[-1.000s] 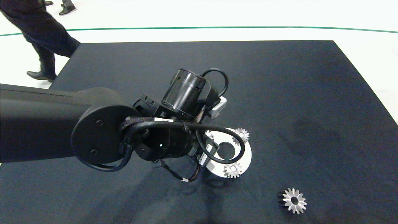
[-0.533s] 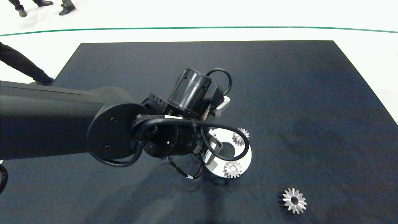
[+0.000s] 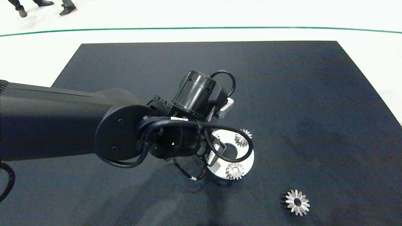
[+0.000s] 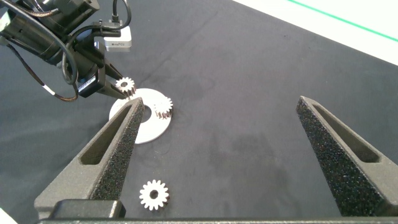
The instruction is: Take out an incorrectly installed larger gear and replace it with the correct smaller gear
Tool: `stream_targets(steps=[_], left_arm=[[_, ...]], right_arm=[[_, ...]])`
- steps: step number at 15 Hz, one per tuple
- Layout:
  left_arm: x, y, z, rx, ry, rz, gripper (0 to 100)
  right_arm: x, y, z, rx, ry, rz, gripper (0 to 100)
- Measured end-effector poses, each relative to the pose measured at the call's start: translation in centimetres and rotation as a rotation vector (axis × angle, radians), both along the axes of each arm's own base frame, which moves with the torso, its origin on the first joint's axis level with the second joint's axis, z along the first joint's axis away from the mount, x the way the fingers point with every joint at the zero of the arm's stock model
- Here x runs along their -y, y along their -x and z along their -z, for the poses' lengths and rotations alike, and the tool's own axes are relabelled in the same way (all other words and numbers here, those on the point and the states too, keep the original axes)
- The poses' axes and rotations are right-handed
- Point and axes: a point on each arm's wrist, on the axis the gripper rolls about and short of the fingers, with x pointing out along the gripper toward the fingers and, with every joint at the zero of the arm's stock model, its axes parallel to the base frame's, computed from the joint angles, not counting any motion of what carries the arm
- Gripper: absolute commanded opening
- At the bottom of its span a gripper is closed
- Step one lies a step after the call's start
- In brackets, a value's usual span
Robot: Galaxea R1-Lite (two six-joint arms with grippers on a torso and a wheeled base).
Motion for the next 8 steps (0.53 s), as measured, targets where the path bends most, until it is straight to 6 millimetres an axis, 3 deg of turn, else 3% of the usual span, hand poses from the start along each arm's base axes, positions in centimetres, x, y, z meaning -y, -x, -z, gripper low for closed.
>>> stream_targets(steps=[8], left_arm=[[-0.27,0.01,0.11,-0.005,-0.004,-0.006,4]], right_arm=[[0.01,0.02,0.0,0.001,-0.001,-0.001,100]])
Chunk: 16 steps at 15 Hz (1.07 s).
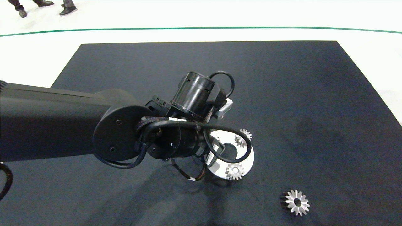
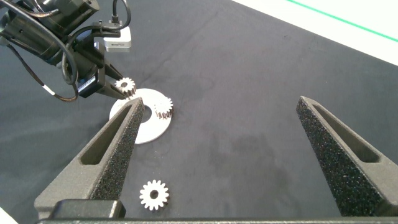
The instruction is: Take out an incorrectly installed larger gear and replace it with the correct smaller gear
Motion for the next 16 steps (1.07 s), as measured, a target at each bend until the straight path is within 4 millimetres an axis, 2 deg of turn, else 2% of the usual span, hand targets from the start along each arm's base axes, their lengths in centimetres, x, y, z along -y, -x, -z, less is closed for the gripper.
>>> stream_targets(steps=[16], left_arm=[[0.03,0.11,-0.01,0.002,-0.001,0.002,4]], right_arm=[[0.05,0.07,0.04,0.003,0.005,-0.002,100]])
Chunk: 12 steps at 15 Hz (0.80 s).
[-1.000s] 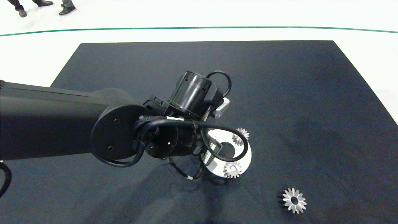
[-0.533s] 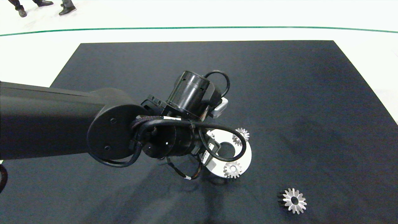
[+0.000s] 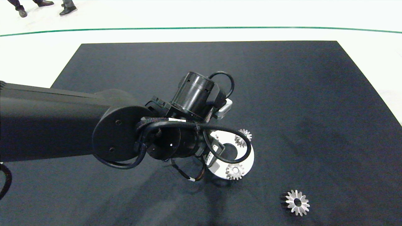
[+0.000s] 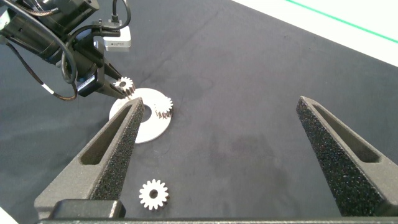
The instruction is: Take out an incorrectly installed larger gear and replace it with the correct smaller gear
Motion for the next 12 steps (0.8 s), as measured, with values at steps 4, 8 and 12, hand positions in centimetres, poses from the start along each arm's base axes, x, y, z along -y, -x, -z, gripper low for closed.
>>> stream_targets(steps=[4,8,12], left_arm=[[0.16,-0.19,-0.02,0.004,0.0,0.001,4],[0.07,-0.17,0.32,-0.006,-0.008,-0.002,4],[-0.23,-0.1,0.76,-0.018,-0.02,-0.008,4]], right_arm=[[0.03,0.04,-0.03,0.002,-0.001,-0.002,100],[0.03,0.05,0.0,0.001,0.0,-0.003,100],[0.04,0.06,-0.01,0.002,-0.001,-0.002,100]])
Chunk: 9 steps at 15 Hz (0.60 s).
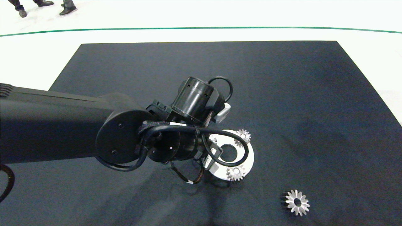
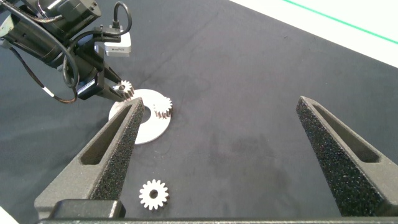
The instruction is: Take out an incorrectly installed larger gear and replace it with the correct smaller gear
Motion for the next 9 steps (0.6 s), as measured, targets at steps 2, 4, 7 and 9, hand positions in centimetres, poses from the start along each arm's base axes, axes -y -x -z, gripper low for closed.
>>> stream_targets(steps=[2,4,7,9], left_arm=[[-0.01,0.03,0.04,-0.001,-0.001,0.0,100],[-0.04,0.04,0.03,0.017,-0.017,-0.026,100],[-0.2,0.11,-0.25,0.027,-0.013,-0.035,100],[-0.5,0.44,-0.77,0.035,-0.004,-0.034,100]], right_arm=[[0.01,0.01,0.0,0.001,0.0,0.0,100],[0.01,0.01,0.0,0.0,0.0,0.0,100],[0.02,0.02,0.0,0.001,-0.001,0.0,100],[0.04,0.05,-0.03,0.002,-0.002,0.0,100]])
